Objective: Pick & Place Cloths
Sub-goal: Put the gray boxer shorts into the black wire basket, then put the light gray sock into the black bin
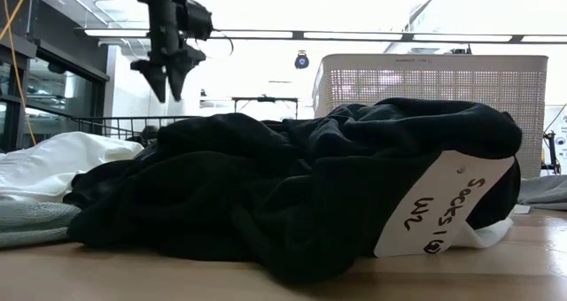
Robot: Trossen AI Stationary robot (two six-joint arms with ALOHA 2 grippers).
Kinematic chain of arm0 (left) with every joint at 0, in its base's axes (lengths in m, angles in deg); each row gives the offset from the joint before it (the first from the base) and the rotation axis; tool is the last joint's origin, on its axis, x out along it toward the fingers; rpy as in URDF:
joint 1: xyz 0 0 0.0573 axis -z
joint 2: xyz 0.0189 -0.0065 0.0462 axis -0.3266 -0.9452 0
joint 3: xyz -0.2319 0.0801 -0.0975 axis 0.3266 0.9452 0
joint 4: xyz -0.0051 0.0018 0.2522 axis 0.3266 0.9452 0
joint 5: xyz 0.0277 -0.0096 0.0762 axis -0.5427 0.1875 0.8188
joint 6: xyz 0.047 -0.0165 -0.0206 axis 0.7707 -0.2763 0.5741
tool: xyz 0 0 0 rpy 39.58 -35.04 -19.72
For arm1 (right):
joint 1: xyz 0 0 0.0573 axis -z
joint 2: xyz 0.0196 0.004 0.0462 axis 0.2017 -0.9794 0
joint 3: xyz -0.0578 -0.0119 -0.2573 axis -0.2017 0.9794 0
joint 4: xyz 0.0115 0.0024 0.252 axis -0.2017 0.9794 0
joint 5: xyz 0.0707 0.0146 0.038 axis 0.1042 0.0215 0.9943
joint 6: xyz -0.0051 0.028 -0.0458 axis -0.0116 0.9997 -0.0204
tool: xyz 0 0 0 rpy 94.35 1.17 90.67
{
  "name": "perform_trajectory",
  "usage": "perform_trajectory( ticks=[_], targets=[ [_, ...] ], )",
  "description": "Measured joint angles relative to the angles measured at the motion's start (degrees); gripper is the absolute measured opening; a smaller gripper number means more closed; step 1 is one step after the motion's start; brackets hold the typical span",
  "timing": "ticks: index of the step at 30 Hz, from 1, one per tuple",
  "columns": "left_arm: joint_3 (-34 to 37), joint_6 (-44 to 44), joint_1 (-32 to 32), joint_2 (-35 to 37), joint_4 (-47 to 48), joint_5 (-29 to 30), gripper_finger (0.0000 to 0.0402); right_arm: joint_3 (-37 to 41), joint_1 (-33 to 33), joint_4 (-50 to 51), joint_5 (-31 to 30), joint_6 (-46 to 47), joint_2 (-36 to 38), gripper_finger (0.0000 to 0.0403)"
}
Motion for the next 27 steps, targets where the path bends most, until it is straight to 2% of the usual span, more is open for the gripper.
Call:
perform_trajectory(
  ticks=[7, 13, 21, 27],
  targets=[
    [-0.25, 0.01, 1.23, 6.49, 0.01, -3.35, 0.0232, -0.02, -0.33, 7.59, 0.37, 12.79, -0.31, 0.029],
    [-0.25, 0.16, 6.11, 11.14, -0.61, -3.44, 0.0232, 2.03, -3.54, 19.33, 0.1, 32.55, -0.72, 0.029],
    [-0.25, -1.27, 13.19, 14.46, -3.07, -3.12, 0.0232, 13.02, -9.73, 20.6, 1.0, 55.96, -0.81, 0.029],
    [-0.25, -2.32, 17.28, 14.76, -4.17, -2.66, 0.0232, 22.81, -12.82, 20.48, 4.55, 68.11, -0.83, 0.029]
  ],
)
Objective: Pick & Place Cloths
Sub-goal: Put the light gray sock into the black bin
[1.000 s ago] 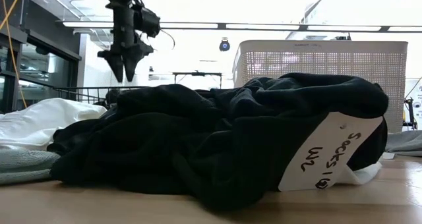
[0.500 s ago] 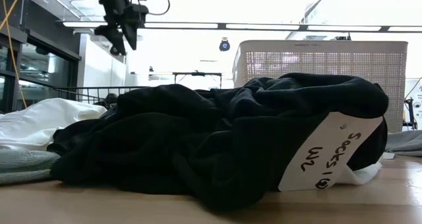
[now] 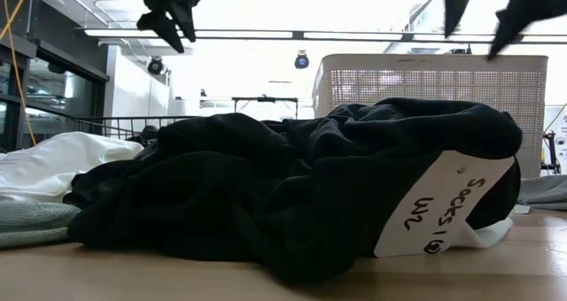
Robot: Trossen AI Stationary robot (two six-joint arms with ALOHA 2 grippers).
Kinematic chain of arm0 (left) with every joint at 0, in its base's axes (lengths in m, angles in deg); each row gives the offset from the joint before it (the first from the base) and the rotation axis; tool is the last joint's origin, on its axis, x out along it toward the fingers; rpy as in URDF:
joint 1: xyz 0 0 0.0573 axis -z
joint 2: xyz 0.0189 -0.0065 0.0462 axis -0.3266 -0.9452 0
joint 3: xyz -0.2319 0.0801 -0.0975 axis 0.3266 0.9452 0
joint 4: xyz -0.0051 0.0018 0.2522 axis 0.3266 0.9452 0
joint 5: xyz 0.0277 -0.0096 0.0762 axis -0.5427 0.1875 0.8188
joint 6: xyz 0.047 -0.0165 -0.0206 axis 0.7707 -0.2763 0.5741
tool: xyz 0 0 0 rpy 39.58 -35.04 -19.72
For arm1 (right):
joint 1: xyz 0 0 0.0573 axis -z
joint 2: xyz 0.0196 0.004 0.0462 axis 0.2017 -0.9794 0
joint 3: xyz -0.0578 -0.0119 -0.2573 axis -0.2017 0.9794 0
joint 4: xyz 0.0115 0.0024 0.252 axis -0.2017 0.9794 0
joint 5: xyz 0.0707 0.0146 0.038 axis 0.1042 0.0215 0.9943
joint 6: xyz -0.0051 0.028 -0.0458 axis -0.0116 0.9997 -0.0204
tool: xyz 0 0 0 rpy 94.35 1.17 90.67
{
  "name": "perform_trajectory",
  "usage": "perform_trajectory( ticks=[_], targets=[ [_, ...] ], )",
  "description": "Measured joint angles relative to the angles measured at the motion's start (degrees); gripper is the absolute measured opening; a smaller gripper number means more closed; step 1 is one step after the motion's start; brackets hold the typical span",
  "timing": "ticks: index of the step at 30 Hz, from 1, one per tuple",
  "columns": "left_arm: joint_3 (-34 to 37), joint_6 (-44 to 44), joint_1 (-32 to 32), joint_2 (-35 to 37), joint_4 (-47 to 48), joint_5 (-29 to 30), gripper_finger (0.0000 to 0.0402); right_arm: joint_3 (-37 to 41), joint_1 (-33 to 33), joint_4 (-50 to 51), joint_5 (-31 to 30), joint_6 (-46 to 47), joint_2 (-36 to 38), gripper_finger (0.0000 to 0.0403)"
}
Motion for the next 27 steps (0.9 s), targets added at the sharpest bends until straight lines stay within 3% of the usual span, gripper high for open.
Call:
perform_trajectory(
  ticks=[12, 27],
  targets=[
    [0.0, -2.48, 4.39, 0.0, -2.61, 0.38, 0.0232, 18.2, 0.07, -2.09, 3.18, 13.36, -0.02, 0.029],
    [0.0, -3.73, 4.51, 0.0, -2.56, 0.48, 0.0232, 33.26, 0.12, -21.38, 4.82, 18.57, -0.02, 0.029]
  ],
)
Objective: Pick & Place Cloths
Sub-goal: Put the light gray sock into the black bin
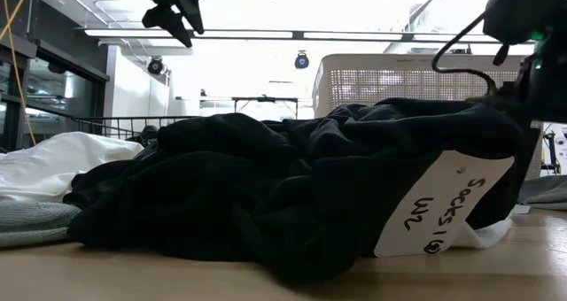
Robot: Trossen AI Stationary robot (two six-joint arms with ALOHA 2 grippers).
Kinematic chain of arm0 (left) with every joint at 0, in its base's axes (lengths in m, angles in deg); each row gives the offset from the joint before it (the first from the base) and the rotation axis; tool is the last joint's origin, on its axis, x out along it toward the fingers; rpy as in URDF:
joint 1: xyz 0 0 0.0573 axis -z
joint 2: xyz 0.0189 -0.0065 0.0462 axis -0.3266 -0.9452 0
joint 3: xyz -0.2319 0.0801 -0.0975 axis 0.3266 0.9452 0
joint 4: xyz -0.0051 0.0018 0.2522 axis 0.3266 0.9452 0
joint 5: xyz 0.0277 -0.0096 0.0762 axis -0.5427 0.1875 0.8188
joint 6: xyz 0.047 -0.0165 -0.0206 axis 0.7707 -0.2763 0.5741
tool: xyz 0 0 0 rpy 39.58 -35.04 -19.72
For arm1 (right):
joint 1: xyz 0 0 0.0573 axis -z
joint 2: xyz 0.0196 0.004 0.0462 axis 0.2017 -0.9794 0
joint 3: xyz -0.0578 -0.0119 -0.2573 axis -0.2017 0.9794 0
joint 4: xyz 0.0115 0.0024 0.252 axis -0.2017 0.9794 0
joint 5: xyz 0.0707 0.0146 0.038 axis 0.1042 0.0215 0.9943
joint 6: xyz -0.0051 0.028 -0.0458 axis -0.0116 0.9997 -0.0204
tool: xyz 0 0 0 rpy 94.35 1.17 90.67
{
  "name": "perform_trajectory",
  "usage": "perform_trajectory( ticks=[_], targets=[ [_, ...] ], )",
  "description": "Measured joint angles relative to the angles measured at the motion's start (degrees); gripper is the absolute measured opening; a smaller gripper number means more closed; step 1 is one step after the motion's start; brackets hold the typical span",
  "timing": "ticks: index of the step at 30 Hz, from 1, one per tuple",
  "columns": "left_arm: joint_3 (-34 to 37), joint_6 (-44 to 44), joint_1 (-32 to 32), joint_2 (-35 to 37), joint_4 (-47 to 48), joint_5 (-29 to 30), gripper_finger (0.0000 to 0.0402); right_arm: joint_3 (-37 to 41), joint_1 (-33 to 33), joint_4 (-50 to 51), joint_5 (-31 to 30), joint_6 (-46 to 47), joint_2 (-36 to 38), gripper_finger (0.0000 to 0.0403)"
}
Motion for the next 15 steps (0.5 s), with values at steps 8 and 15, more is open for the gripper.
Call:
perform_trajectory(
  ticks=[8, 15],
  targets=[
    [0.02, 0.0, -0.02, 0.0, 0.09, 0.0, 0.0232, 1.26, 0.0, -2.16, 0.08, 0.21, 0.0, 0.0269],
    [0.02, 0.06, -0.02, 0.0, 0.09, 0.0, 0.0232, 1.28, 0.0, -2.22, 0.22, 0.19, 0.0, 0.0186]
  ],
)
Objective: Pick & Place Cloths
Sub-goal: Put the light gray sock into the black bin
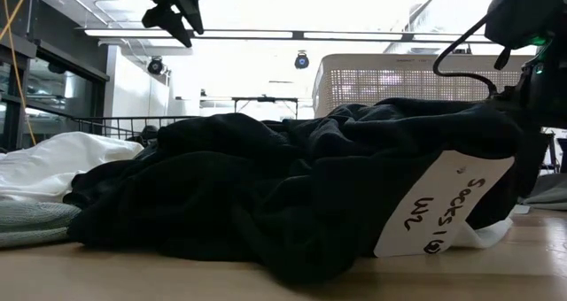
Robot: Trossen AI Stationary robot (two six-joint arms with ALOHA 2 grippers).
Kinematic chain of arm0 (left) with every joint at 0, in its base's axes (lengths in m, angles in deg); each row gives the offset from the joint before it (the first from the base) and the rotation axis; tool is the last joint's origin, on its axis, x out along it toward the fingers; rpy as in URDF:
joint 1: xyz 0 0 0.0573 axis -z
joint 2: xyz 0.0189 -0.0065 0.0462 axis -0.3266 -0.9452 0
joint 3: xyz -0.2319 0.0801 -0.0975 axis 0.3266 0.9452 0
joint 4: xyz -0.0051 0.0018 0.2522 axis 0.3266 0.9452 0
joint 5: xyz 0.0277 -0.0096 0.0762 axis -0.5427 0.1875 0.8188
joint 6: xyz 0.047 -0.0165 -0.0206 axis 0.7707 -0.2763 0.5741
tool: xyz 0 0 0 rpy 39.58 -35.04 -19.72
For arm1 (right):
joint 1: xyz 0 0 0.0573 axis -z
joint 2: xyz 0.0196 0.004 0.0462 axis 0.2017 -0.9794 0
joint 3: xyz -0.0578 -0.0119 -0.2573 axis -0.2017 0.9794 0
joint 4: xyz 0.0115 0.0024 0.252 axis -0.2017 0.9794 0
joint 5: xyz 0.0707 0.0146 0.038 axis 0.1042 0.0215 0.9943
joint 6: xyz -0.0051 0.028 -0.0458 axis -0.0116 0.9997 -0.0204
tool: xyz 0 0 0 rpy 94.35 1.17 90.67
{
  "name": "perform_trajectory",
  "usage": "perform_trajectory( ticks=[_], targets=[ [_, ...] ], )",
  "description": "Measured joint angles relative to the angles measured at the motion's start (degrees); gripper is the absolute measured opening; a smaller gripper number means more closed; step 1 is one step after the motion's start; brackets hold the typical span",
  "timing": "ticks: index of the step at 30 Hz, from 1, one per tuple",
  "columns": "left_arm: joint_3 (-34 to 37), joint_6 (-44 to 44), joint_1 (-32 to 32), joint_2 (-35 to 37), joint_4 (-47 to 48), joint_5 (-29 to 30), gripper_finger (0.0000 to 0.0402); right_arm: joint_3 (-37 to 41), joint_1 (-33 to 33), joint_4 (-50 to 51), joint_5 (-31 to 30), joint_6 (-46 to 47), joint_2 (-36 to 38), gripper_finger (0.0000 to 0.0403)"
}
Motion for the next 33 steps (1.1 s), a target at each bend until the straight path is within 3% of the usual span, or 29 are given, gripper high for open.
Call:
perform_trajectory(
  ticks=[12, 21, 33],
  targets=[
    [0.0, 0.14, 0.0, -0.02, 0.22, 0.0, 0.0232, -0.2, -0.06, -0.24, 0.38, -2.96, 0.0, 0.0016],
    [0.0, 0.16, 0.0, -0.02, 0.2, -0.01, 0.0232, -6.98, -0.06, 2.09, 3.48, -8.93, 1.01, 0.0005],
    [0.02, 0.18, 0.0, -0.04, 0.2, -0.02, 0.0232, -24.73, -0.13, 17.97, 5.04, -16.67, 7.57, 0.0005]
  ],
)
